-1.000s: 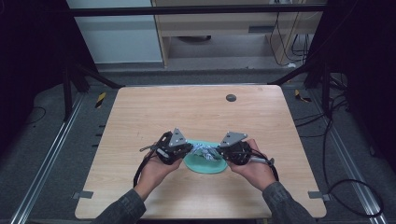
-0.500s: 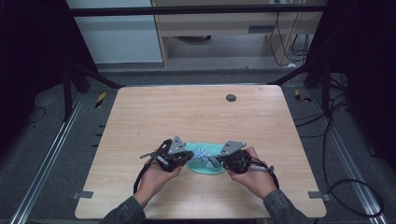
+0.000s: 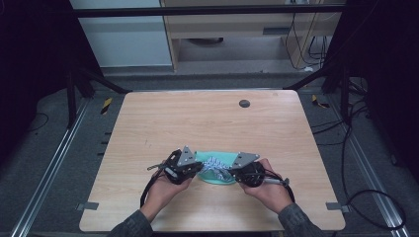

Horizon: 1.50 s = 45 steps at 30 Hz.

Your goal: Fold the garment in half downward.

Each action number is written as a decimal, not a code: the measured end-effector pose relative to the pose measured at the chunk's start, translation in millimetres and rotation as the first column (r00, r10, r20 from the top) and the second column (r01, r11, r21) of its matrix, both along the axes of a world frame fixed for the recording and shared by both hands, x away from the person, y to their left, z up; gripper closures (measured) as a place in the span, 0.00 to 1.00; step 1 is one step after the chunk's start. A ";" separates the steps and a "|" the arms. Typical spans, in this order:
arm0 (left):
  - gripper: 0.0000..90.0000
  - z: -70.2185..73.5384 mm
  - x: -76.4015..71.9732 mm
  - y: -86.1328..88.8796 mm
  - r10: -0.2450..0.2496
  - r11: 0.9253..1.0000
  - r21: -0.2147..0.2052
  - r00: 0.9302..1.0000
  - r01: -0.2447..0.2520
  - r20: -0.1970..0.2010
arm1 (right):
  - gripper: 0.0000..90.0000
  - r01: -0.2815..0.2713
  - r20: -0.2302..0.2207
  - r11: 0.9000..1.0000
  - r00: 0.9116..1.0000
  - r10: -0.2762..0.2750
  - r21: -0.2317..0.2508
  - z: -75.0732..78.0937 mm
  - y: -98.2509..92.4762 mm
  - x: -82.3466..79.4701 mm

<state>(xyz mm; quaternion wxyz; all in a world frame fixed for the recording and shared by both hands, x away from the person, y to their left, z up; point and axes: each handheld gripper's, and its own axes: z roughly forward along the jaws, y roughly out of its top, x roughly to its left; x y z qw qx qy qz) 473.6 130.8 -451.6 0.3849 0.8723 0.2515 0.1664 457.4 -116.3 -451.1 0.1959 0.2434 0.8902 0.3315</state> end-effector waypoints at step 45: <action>1.00 -17.4 -25.9 9.1 -0.048 0.999 -0.017 0.997 0.046 -0.068 | 0.95 -0.043 -0.031 0.999 0.999 0.043 -0.017 -15.1 -3.8 -26.0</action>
